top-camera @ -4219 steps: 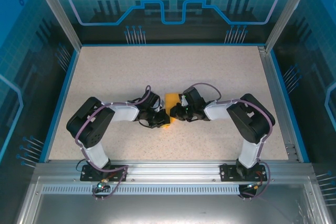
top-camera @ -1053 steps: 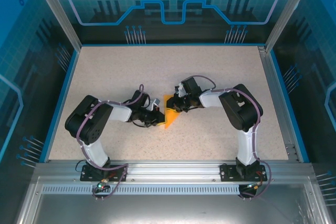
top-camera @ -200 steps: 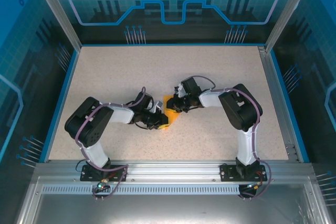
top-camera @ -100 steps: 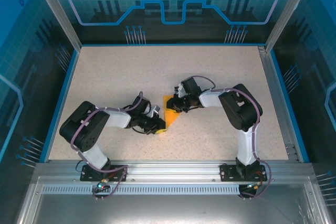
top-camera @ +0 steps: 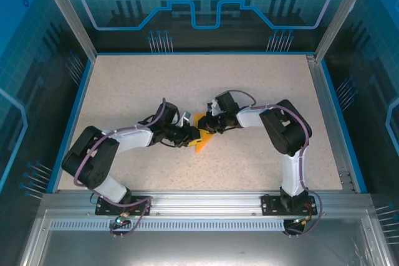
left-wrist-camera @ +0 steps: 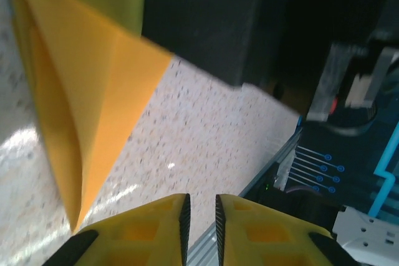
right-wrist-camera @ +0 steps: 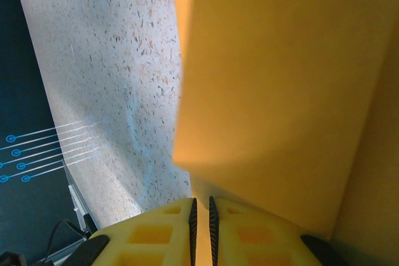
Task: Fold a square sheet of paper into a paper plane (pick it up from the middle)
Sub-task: Fourth fold the wing at the center of the table.
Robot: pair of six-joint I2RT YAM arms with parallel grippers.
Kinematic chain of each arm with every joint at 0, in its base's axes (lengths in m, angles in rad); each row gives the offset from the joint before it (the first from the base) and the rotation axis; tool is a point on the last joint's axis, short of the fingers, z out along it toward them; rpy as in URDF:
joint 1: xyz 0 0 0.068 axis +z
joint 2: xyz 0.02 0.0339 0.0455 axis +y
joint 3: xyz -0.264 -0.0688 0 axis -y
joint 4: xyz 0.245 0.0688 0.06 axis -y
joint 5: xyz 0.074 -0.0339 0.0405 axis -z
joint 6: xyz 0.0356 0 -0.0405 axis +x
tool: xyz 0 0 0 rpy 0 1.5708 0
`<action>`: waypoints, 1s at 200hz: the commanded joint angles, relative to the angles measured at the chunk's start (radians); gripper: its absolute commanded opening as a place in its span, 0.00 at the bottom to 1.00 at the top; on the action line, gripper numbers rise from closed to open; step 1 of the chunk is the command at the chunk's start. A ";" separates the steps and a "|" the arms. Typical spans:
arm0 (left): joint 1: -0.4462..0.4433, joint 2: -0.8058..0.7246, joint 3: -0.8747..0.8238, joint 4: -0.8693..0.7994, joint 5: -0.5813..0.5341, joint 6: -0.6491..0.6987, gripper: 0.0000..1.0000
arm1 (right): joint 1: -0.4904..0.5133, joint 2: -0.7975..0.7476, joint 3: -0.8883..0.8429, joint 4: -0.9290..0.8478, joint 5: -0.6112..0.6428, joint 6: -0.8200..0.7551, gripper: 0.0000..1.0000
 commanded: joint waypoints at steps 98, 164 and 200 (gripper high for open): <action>0.003 0.214 -0.098 -0.061 -0.119 -0.056 0.14 | -0.013 0.072 -0.018 -0.125 0.095 -0.015 0.17; -0.003 0.228 -0.092 -0.118 -0.137 -0.001 0.06 | -0.030 -0.020 0.069 -0.160 0.073 -0.060 0.18; -0.003 0.241 -0.085 -0.125 -0.147 0.002 0.02 | -0.024 -0.090 0.065 -0.153 0.049 -0.114 0.09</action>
